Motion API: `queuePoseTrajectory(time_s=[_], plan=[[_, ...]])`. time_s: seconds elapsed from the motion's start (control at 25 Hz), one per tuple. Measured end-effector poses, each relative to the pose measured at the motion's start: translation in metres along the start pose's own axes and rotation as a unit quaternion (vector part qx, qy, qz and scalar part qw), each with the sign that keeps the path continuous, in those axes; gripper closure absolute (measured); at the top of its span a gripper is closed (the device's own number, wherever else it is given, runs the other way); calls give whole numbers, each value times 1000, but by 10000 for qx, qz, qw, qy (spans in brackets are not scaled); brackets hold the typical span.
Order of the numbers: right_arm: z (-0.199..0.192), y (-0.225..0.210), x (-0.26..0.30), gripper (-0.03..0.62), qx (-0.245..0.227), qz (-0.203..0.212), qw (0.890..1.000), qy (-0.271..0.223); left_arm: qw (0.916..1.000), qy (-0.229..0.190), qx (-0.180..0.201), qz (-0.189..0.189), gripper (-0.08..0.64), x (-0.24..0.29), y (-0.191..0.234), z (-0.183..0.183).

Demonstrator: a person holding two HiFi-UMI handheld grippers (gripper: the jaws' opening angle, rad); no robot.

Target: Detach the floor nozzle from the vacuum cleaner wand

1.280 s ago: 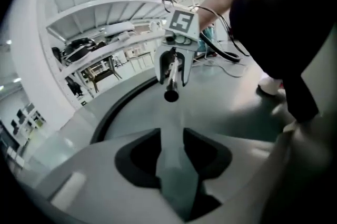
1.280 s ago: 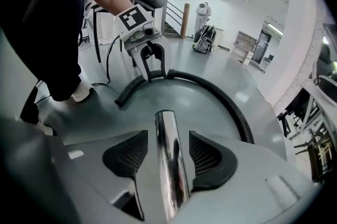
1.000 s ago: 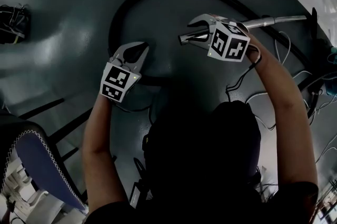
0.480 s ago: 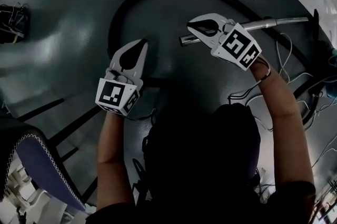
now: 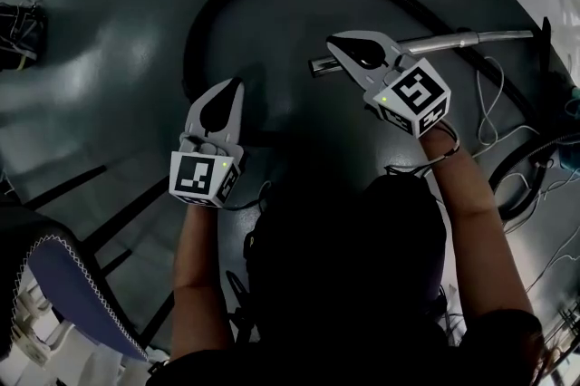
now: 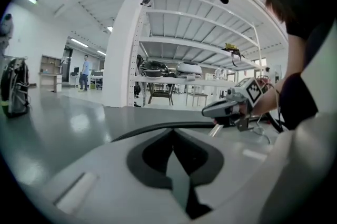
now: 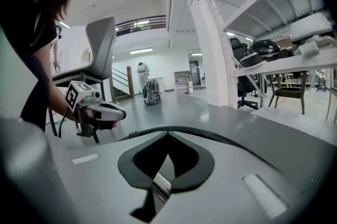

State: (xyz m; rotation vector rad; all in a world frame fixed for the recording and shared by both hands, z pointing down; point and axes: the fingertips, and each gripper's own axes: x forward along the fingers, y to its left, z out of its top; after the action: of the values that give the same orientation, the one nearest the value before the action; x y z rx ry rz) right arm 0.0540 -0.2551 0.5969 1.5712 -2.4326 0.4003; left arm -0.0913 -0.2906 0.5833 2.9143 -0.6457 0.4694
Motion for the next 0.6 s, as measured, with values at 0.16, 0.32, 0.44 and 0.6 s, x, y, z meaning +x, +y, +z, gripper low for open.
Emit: queuePoseTrajectory(time_s=[0.16,0.32,0.44,0.6], plan=[[6,-1,-4,594,273,-155,9991,-285,9997,-92,62,222,549,-5,7,6],[9,1,-10,595,377,-182,9982,-429,9989,-209,-92,409,549,-7,17,10],[7,0,-12,595,410,-217,9980,-426,9989,-183,-60,434,549,-5,22,9],[5,-1,-14,595,370,-275,9982,-380,9991,-116,-78,390,549,-4,26,3]])
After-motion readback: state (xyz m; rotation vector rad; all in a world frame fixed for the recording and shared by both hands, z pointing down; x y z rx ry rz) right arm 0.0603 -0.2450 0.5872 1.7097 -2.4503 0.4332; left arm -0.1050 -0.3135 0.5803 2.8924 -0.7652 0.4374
